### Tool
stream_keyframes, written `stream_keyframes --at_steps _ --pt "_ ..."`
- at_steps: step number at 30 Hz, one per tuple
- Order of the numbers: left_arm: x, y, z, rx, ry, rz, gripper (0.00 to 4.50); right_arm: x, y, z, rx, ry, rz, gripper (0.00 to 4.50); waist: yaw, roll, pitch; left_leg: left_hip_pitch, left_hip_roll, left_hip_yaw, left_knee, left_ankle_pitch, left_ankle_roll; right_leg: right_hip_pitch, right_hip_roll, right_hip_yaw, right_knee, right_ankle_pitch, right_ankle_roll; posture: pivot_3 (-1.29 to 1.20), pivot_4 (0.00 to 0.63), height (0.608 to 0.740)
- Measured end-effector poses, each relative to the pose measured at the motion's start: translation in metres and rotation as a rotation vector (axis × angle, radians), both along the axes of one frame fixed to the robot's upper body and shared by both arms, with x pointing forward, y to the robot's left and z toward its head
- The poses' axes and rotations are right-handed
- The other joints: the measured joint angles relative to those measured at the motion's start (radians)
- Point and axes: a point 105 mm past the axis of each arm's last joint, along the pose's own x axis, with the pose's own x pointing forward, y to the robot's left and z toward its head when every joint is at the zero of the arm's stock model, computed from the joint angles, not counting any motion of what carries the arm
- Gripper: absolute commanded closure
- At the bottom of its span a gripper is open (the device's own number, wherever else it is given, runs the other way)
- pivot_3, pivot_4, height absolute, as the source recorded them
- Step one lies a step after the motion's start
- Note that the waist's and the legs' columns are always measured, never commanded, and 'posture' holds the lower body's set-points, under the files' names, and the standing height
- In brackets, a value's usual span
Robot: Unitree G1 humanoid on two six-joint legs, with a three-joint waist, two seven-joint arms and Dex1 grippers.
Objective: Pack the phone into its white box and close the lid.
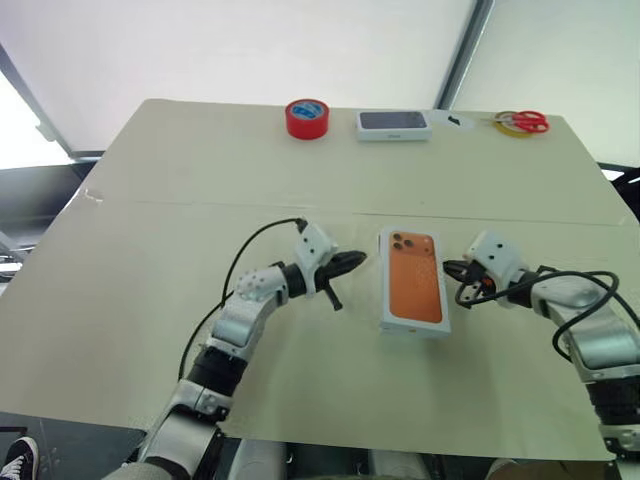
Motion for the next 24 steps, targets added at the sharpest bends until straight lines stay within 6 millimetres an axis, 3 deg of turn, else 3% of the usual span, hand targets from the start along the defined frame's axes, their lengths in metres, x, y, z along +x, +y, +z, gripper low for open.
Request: stream_keyframes --at_steps 4,24 --pt "-0.004 -0.01 -0.007 0.002 0.026 -0.026 4.5 0.0 0.0 0.0 -0.001 -0.002 -0.001 4.44 -0.001 0.0 0.0 0.0 0.0 0.0 0.0 0.0 -0.001 -0.001 0.0 0.0 0.001 0.0 0.0 0.0 0.15 0.74" --pt "-0.017 -0.011 -0.015 0.033 0.042 -0.078 4.5 -0.008 0.002 -0.008 -0.002 0.026 0.012 4.44 -0.001 0.0 0.0 0.0 0.0 0.0 0.0 -0.001 0.001 0.0 0.0 0.0 0.001 0.0 0.0 0.0 0.15 0.74"
